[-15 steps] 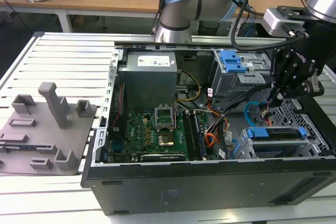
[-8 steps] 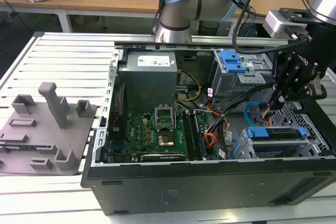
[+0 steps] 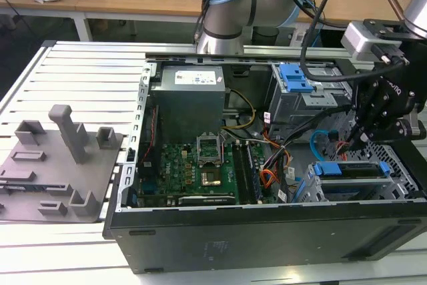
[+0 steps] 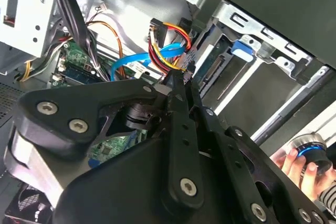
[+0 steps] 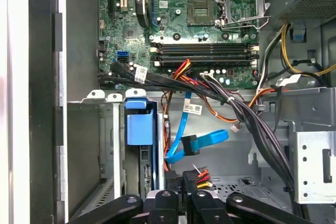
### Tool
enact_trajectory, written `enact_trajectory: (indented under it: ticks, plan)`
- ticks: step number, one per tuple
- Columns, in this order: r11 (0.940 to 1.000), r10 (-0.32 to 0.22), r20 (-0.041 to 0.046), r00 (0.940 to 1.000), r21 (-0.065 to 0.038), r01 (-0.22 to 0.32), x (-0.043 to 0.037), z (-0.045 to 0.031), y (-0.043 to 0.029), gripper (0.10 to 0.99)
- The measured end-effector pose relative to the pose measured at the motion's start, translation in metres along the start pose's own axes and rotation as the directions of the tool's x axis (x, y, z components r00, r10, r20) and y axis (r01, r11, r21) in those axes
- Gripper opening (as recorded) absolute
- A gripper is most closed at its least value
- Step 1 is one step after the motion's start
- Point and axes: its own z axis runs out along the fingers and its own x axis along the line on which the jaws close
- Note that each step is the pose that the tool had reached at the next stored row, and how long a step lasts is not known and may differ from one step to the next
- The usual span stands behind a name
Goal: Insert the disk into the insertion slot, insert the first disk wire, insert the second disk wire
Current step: 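Insert the first disk wire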
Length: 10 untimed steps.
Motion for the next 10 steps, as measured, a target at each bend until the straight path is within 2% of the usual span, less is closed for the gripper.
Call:
enact_trajectory:
  ticks: [4,10]
  plan:
    - [1.0000,0.000,-0.0001,1.0000,0.000,0.000,0.0065,0.0001,-0.0001,0.165]
    - [1.0000,0.000,0.0000,1.0000,0.000,0.000,0.0069,0.0016,-0.0003,0.165]
